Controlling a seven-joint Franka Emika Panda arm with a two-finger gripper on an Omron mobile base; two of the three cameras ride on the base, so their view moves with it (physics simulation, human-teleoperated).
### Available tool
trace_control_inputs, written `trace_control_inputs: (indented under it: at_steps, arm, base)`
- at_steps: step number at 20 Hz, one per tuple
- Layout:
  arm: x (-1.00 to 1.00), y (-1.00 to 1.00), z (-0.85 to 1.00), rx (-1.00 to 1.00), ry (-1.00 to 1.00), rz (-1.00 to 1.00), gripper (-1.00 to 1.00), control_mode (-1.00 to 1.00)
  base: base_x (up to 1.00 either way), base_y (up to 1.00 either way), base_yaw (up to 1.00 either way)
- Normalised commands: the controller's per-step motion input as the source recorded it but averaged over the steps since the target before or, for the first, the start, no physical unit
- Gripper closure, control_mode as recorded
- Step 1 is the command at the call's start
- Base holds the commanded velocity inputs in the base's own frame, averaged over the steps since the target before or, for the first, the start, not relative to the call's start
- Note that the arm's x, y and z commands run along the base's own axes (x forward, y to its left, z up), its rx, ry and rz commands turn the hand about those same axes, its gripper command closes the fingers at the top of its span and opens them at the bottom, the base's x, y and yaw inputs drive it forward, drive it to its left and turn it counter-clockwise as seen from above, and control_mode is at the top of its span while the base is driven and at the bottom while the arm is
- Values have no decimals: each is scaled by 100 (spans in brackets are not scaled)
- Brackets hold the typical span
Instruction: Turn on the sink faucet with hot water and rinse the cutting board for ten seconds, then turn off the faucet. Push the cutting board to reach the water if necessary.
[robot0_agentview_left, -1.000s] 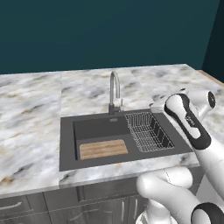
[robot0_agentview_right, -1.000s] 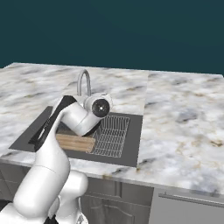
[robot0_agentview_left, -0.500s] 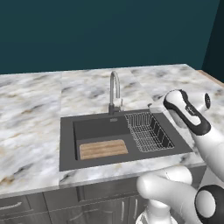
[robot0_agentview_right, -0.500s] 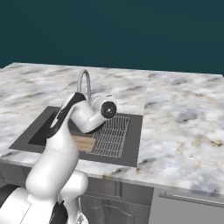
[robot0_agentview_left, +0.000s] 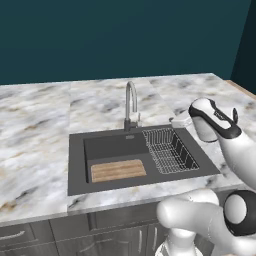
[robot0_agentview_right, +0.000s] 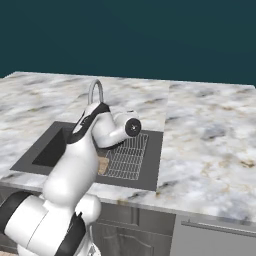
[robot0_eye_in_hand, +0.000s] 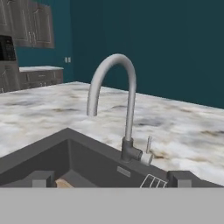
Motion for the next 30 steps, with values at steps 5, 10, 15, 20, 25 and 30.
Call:
trace_control_inputs:
  at_steps: [5,10,15,20,25,30]
  arm:
    - [29,0,-26,0,-1,0,-100,-100]
    - [35,0,-14,0,0,0,-100,-100]
    - [38,0,-14,0,0,0,-100,-100]
    - [27,6,-14,0,0,0,-100,-100]
    - [29,16,-14,0,0,0,-100,-100]
    - [36,14,-12,0,0,0,-100,-100]
  base:
    - [0,0,0]
    - [0,0,0]
    - [0,0,0]
    - [0,0,0]
    - [0,0,0]
    - [0,0,0]
